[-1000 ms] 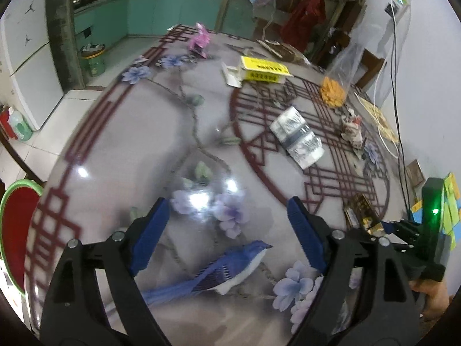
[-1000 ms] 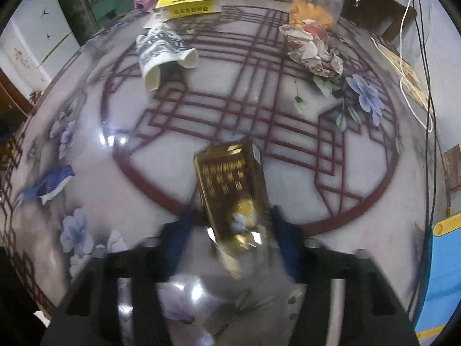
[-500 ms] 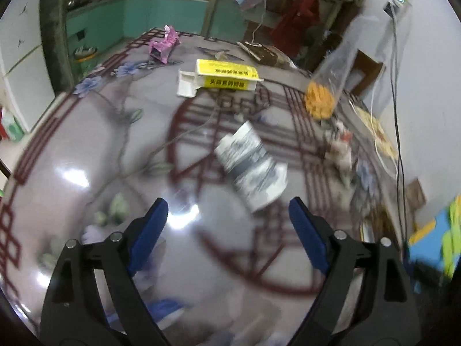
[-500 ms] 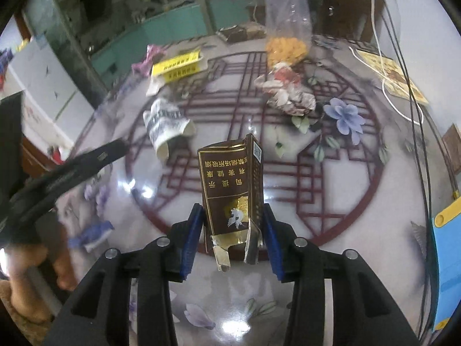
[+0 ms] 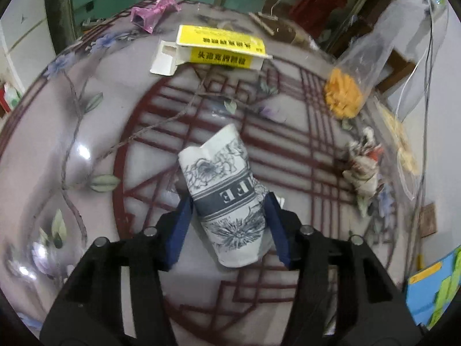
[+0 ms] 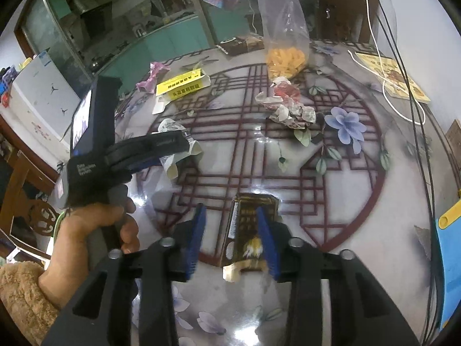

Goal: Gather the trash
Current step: 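Grasp the gold cigarette pack with the right tool while the left tool grasps the white paper cup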

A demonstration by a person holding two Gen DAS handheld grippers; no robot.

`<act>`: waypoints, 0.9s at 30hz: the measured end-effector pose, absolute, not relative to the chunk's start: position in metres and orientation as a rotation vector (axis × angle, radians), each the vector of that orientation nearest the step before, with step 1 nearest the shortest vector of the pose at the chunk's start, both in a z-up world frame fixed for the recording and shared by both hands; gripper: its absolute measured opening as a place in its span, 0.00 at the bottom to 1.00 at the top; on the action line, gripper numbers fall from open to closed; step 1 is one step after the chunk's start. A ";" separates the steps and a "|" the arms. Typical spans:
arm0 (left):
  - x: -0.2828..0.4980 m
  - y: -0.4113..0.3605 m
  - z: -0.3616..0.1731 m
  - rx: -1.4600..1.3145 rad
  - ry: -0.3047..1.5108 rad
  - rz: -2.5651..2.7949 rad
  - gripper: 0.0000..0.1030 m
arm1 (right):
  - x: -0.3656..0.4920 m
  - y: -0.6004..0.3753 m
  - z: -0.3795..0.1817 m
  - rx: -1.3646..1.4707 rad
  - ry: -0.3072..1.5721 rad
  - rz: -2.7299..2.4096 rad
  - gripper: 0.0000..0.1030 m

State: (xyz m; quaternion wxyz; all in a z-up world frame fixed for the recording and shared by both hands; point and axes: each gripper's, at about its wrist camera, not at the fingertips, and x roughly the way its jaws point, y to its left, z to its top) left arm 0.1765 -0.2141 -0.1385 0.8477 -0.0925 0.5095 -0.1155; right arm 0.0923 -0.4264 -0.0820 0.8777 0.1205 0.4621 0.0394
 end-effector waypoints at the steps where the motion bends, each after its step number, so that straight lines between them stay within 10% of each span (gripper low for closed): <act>1: 0.176 -0.213 -0.138 -0.191 1.074 -0.253 0.44 | 0.093 -0.427 -0.083 0.253 0.967 0.084 0.20; 5: 0.166 -0.207 -0.131 -0.125 1.060 -0.277 0.42 | 0.095 -0.430 -0.087 0.283 0.985 0.089 0.19; 9: 0.155 -0.187 -0.124 -0.154 1.057 -0.307 0.42 | 0.095 -0.441 -0.093 0.339 1.005 0.053 0.52; 13: 0.139 -0.163 -0.116 -0.153 1.055 -0.337 0.42 | 0.097 -0.442 -0.104 0.351 1.045 0.029 0.58; 27: 0.075 -0.083 -0.065 0.092 0.984 -0.408 0.42 | 0.100 -0.419 -0.140 0.276 1.158 0.008 0.39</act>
